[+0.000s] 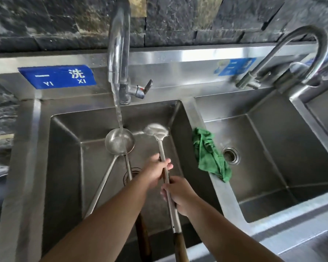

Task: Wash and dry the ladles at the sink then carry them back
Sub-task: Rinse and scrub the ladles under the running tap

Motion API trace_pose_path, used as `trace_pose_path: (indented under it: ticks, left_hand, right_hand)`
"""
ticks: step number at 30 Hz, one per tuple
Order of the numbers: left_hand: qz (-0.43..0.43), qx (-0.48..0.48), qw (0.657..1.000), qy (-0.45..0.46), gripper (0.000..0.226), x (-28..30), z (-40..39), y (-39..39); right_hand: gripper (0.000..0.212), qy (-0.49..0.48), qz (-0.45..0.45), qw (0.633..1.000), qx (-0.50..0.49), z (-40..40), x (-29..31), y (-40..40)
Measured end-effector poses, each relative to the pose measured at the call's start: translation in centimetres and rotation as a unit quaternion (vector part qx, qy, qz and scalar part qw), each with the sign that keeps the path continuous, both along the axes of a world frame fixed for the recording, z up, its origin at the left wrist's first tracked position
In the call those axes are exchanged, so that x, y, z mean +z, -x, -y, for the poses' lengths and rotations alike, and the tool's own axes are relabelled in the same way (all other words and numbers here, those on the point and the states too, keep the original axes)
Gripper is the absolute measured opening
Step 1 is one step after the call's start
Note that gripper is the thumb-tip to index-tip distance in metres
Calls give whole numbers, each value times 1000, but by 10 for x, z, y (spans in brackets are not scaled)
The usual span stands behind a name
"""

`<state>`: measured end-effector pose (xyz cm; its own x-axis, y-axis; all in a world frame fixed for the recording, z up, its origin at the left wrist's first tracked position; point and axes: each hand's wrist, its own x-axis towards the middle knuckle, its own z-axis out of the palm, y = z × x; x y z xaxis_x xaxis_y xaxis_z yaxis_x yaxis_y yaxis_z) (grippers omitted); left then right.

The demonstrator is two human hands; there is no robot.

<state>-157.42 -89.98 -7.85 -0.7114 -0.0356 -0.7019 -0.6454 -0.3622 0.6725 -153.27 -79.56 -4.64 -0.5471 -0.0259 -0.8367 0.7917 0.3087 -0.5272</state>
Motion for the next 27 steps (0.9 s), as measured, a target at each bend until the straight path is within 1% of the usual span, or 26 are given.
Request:
trace_pose_path:
  ticks: [3, 4, 6, 7, 8, 9, 11, 13, 14, 17, 21, 22, 24, 25, 27]
  left_hand:
    - [13, -70, 996, 48, 12, -18, -10, -7]
    - [21, -76, 995, 63, 17, -22, -13, -9]
    - [44, -69, 995, 56, 31, -32, -20, -11]
    - [49, -69, 996, 41, 35, -36, -23, -11]
    - [55, -74, 995, 27, 35, -42, -26, -11]
    - [59, -79, 995, 21, 35, -47, -28, -11]
    - [52, -86, 994, 31, 38, -59, -31, -11]
    - [48, -90, 994, 40, 40, -66, -32, -9]
    - [47, -90, 994, 43, 42, -71, -32, -8]
    - [52, -96, 993, 32, 45, -84, -29, -5]
    - [83, -85, 993, -10, 32, -85, -30, 0]
    - [95, -76, 992, -24, 26, -86, -30, 1]
    - [116, -59, 990, -53, 14, -95, -32, 2]
    - [124, -55, 989, -60, 14, -97, -31, 3]
    - [139, -45, 987, -69, 28, -104, -30, 4]
  right_hand:
    - [22, -27, 0, 1000, -15, -7, -24, 14]
    - [21, -39, -2, 999, -14, -10, -32, 20]
    - [16, -67, -3, 998, -5, -16, -53, 32]
    - [13, -85, -10, 996, 12, -19, -65, 38]
    - [12, -100, -18, 994, 27, -27, -92, 43]
    - [15, -116, -25, 992, 36, -33, -119, 47]
    - [24, -129, -26, 990, 54, -40, -152, 52]
    - [27, -131, -30, 988, 70, -37, -149, 53]
    - [26, -131, -36, 988, 72, -33, -136, 54]
    - [25, -104, -33, 992, 62, -28, -131, 53]
    - [32, -55, -2, 997, 54, -27, -145, 61]
    - [32, -53, 15, 997, 50, -24, -135, 63]
    - [34, -36, 50, 998, 5, -18, -109, 66]
    - [38, -14, 68, 997, -26, -17, -103, 66]
    - [49, 28, 97, 993, -67, -20, -105, 66]
